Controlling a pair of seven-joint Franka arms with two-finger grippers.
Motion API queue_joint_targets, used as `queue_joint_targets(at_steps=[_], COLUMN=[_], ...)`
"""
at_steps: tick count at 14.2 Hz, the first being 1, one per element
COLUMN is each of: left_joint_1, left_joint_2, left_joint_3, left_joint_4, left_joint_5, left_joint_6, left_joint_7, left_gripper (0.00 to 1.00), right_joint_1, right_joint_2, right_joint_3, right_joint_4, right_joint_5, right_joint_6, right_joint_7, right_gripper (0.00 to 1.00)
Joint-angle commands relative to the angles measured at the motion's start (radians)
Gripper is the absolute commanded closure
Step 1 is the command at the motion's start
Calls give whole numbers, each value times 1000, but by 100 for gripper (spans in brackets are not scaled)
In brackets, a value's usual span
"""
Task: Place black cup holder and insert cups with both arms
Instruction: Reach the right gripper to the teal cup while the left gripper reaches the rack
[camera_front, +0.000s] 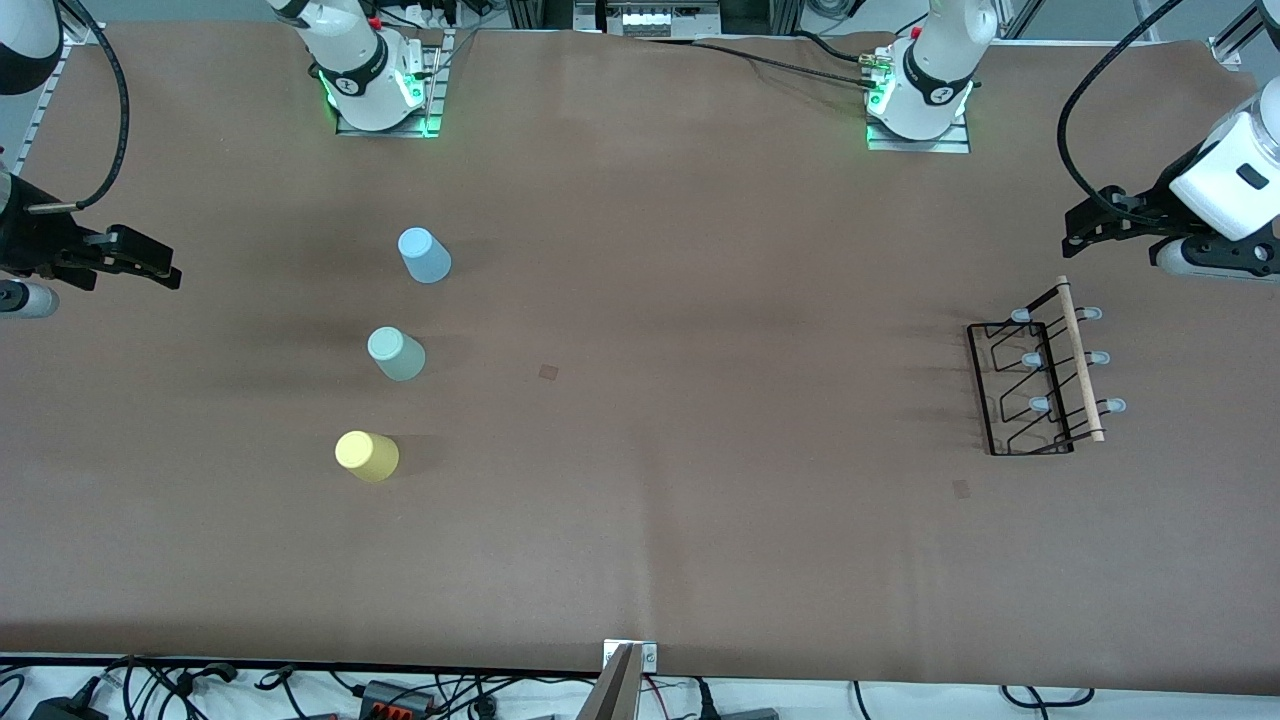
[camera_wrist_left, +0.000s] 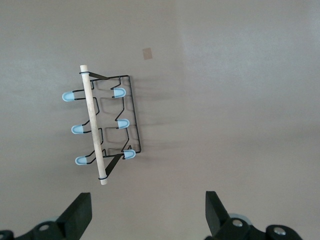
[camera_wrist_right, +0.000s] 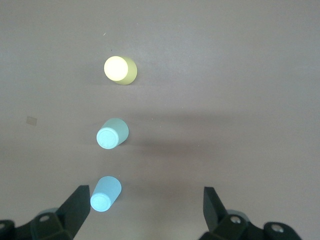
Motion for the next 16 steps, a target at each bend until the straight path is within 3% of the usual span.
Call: queue_joint_targets(at_steps=[1,8,12,14,16], left_joint_1=[11,11,11,11,22], left_joint_2=[8,8,46,64,86], left_joint_3=[-12,-12,-12,-12,0], left_joint_4=[11,11,45,54,54], left_joint_5=[17,17,17,17,7], left_joint_6=[-2,0,-6,-9,-9], left_joint_7=[0,0,9,6,11], left_gripper=[0,0,0,0,0], right_joint_1=[-2,-1,17,37,65], right_joint_2=[4,5,74,94,56], right_joint_3=[4,0,3,4,4], right_joint_4=[13,7,-30,-91,-261], right_joint_5=[8,14,9,9,8], right_joint_6=[-15,-18,-97,-26,197], right_joint_7=[4,-5,-10,-5,6], right_gripper=[0,0,0,0,0])
